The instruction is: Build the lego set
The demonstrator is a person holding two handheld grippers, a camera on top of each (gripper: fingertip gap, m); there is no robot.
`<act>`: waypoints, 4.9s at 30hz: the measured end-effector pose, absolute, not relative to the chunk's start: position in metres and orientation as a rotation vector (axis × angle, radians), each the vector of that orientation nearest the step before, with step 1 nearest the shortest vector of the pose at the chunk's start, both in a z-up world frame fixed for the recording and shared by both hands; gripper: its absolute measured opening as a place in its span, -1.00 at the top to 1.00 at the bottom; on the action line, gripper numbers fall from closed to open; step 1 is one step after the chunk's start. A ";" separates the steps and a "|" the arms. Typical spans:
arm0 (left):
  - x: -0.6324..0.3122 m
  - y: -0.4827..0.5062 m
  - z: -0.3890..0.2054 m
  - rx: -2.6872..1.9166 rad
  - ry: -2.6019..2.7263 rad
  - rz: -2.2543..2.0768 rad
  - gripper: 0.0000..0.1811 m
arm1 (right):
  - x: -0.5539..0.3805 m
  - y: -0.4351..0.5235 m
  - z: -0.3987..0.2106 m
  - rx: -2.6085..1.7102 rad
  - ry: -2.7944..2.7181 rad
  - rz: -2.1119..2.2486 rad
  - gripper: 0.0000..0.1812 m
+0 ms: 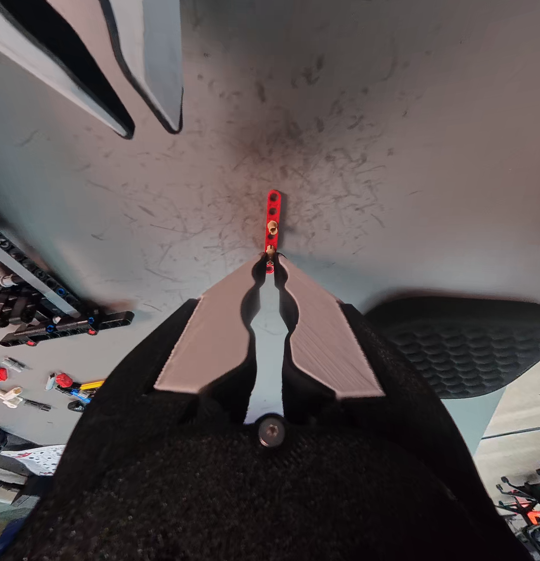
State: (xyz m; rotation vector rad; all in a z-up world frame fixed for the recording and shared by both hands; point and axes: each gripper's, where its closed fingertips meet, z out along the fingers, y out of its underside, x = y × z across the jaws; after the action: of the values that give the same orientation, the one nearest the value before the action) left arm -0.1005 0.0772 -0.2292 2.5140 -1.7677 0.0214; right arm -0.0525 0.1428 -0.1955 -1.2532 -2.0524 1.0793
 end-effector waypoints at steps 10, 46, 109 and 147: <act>-0.089 0.082 -0.228 2.608 -1.621 0.118 0.96 | -0.039 0.102 -0.204 -1.047 -2.225 1.132 0.80; -0.062 0.094 -0.187 3.205 -1.247 0.855 0.96 | -0.064 0.091 -0.181 -0.715 -1.978 0.931 0.94; -0.071 0.090 -0.224 2.889 -1.665 0.148 0.96 | -0.037 0.118 -0.224 -1.014 -2.271 0.870 0.79; -0.065 0.097 -0.228 2.682 -1.965 -0.037 0.96 | -0.032 0.111 -0.223 -0.969 -2.305 0.901 0.79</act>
State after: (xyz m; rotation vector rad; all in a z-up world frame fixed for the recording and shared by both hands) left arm -0.0653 0.0974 -0.2282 2.6822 -1.9652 -0.0371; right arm -0.0321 0.1111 -0.2235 -0.9692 -2.3048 0.9005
